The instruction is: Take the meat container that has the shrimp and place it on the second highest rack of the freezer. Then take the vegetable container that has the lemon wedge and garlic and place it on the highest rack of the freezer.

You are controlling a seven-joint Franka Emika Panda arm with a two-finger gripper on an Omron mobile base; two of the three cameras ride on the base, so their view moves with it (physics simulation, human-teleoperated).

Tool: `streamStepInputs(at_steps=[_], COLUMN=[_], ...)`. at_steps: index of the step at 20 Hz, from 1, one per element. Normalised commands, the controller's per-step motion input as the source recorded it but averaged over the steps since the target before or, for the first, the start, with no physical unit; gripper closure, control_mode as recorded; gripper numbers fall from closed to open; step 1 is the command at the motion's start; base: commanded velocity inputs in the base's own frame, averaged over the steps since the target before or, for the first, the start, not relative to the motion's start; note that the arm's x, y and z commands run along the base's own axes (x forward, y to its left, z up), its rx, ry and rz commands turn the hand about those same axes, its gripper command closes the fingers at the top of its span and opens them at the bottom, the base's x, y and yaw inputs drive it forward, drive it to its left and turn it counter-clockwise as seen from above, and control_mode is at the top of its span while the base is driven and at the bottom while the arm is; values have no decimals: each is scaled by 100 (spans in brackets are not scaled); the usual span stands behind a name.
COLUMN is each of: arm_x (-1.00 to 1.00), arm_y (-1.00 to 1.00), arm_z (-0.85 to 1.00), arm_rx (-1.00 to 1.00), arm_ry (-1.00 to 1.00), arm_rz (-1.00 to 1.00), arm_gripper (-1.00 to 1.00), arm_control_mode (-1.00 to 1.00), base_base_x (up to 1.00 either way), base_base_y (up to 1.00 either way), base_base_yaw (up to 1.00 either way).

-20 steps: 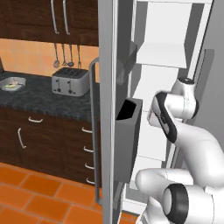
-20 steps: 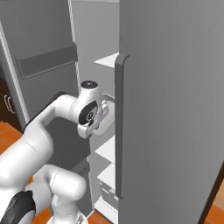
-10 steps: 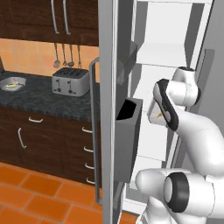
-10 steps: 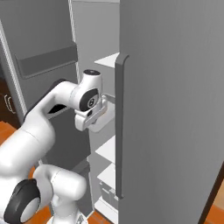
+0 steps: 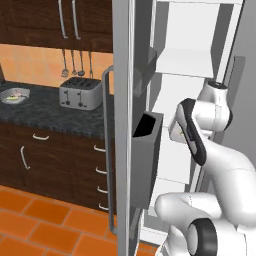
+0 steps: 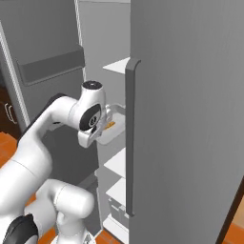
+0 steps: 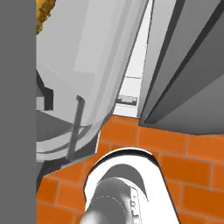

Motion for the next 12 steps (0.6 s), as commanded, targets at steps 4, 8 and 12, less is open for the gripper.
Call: streamStepInputs(at_steps=[4, 8, 12], arm_x=[5, -2, -6], arm_y=[1, 6, 16], arm_z=[7, 1, 0], arm_rx=[-1, -2, -6], arm_ry=[-21, -16, -9], arm_rz=[21, 26, 12], arm_gripper=[100, 100, 100], arm_control_mode=[-100, -100, -100], base_base_x=[0, 0, 0], base_base_y=[0, 0, 0], base_base_yaw=[0, 0, 0])
